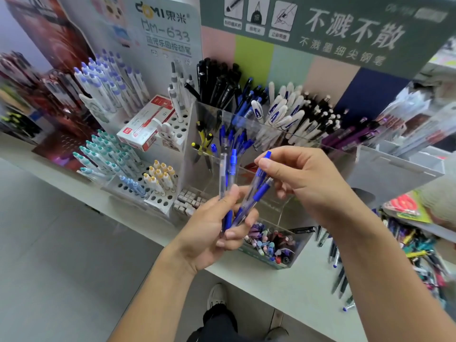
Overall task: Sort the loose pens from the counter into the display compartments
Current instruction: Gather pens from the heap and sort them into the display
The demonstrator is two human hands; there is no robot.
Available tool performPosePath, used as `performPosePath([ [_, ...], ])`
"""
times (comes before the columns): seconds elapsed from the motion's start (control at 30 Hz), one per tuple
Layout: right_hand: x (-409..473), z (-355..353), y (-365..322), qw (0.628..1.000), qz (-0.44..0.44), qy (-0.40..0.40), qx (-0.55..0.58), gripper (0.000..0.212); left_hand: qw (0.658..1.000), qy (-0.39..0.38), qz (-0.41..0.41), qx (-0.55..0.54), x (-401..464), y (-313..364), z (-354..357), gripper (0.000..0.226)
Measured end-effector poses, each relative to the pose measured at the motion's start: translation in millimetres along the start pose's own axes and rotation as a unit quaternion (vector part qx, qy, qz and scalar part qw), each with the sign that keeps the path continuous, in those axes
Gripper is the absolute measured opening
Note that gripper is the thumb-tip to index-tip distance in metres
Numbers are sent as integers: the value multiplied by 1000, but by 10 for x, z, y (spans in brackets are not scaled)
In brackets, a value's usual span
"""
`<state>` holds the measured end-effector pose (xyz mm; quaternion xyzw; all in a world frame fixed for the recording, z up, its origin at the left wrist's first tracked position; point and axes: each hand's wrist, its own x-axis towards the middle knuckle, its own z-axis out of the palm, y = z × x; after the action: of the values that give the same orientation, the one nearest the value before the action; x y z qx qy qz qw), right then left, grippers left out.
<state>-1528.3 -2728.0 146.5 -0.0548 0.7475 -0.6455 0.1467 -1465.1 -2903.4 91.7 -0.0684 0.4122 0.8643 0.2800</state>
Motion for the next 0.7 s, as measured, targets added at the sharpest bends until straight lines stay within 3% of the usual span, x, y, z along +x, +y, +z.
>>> performPosePath([
  [0.23, 8, -3, -43, 992, -42, -52, -109, 11, 994, -92, -54, 13, -60, -14, -68, 40],
  [0.37, 84, 28, -137, 987, 0, -147, -71, 23, 990, -124, -72, 1, -92, -9, -123, 38],
  [0.43, 126, 58, -143, 983, -4, -169, -75, 30, 993, -101, -63, 20, -107, -19, -150, 41],
  [0.57, 209, 110, -112, 993, -38, -92, -69, 15, 995, -21, -17, 95, -143, -17, -201, 17],
  [0.7, 292, -55, -257, 990, -110, 49, -72, 12, 986, 39, 6, 159, -207, -31, -352, 20],
])
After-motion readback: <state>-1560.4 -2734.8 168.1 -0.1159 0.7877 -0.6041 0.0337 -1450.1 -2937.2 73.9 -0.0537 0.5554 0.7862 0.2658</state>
